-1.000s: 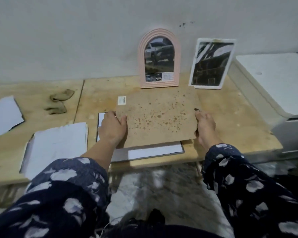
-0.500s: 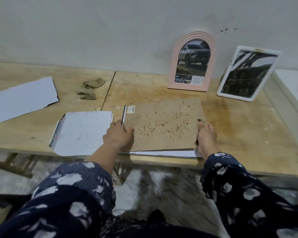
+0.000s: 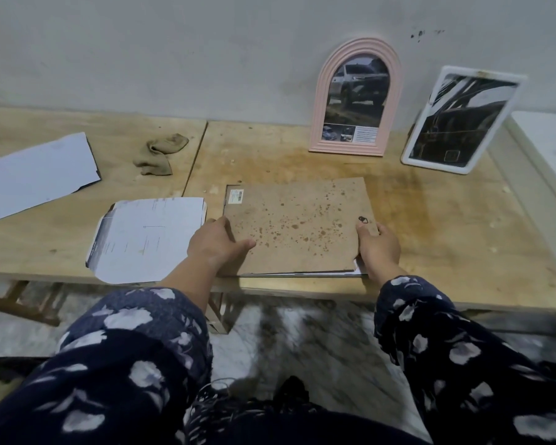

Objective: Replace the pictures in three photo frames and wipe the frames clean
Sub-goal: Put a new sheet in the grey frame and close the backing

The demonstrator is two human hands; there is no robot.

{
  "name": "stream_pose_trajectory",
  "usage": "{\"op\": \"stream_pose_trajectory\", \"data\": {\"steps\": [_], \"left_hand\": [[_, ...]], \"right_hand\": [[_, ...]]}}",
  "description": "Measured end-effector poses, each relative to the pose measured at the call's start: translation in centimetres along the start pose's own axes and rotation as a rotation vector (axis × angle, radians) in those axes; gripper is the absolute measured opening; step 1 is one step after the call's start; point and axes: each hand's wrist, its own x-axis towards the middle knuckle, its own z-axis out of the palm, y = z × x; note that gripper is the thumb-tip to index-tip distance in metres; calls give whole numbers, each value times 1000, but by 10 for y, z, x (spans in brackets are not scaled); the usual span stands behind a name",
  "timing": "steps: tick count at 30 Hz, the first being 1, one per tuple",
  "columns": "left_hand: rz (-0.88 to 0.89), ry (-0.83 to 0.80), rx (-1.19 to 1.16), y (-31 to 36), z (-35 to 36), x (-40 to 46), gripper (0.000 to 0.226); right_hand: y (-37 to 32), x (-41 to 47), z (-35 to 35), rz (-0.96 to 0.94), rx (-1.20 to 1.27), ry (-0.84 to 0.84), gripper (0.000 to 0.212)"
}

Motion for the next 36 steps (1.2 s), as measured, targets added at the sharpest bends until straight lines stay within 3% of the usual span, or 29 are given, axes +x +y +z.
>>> {"op": "stream_pose_trajectory", "data": {"steps": [3, 7, 14, 18, 21, 25, 29, 36], "left_hand": [[-8, -11, -3, 0, -1, -1, 76], [-15, -20, 21, 2, -1, -2, 82], [-36, -109, 69, 6, 3, -6, 108], [-55, -134, 113, 13, 2, -7, 110], [-59, -163, 227, 21, -2, -10, 110], [158, -235, 311, 45, -4, -10, 81], [200, -376, 290, 64, 12, -11, 98], [201, -258, 353, 65, 24, -14, 108]], "right_hand": [[0, 2, -6, -78, -286, -30, 56], [-1, 3, -10, -71, -427, -64, 61], [-4, -8, -10, -44, -712, -217, 101], [-15, -19, -3, -288, -837, -130, 91], [-25, -31, 5, -470, -861, -345, 92], [-25, -38, 15, -440, -894, -557, 100], [-31, -36, 16, -444, -977, -543, 102], [-31, -37, 21, -463, -963, -552, 96]]}}
